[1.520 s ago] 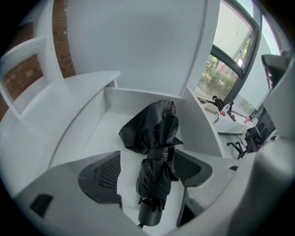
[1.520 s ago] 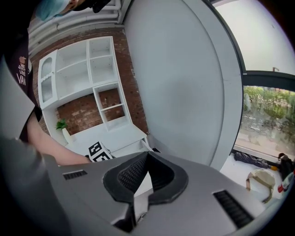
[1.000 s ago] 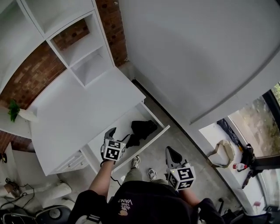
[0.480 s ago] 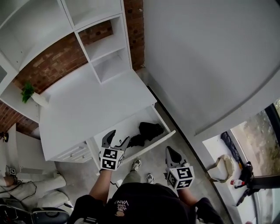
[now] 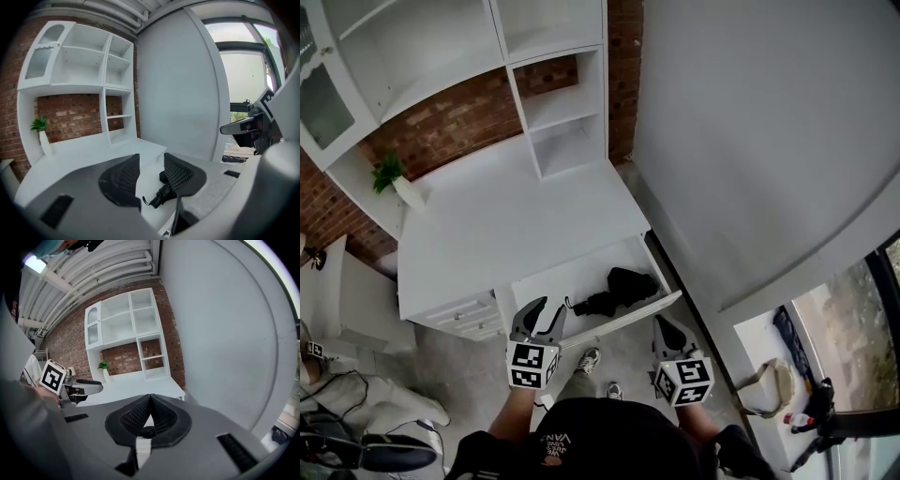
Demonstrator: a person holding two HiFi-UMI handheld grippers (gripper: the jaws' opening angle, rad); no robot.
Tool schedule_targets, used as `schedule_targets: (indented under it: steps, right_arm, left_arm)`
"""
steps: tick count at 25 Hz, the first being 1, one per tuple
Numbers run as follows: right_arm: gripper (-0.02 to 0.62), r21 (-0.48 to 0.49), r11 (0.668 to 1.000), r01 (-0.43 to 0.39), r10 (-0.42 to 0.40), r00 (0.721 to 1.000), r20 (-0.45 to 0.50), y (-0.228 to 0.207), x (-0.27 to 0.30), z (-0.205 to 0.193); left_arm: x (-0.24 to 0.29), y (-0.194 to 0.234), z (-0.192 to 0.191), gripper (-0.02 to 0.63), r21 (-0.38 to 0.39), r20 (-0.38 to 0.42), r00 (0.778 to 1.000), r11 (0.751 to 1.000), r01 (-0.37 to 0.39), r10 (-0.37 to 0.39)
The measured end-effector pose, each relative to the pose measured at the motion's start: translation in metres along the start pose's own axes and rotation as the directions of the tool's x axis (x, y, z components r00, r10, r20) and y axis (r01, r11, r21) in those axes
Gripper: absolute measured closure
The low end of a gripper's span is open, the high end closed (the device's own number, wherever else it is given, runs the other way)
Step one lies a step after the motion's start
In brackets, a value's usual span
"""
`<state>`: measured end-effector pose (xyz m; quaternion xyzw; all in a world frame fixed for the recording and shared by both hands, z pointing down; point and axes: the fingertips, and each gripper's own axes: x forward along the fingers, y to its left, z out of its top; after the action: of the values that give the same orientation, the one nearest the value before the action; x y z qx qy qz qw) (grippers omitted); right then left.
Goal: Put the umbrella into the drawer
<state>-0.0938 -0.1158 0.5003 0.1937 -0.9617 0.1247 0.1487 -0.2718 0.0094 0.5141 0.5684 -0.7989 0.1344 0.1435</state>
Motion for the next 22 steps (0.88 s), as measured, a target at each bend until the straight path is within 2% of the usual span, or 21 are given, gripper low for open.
schedule_targets:
  steps: [5,10,22]
  right_arm:
    - [0.595,-0.029,0.999,-0.043,0.043,0.999,0.006,0.01,-0.001,0.005]
    - [0.595,-0.056,0.994,-0.09,0.09,0.996,0.006,0.02,-0.001,0.004]
    - [0.595,-0.102,0.977,-0.185,0.184,0.983,-0.022,0.045,-0.001,-0.003]
  left_arm:
    - [-0.032,0.009,-0.012,0.466,-0.032,-0.001,0.997,0.997,-0.075,0.075]
    - [-0.065,0.014,-0.021,0.539,-0.063,0.009,0.987,0.986,-0.157,0.158]
    - [-0.122,0.018,-0.038,0.598,-0.131,0.008,0.955,0.948,-0.291,0.295]
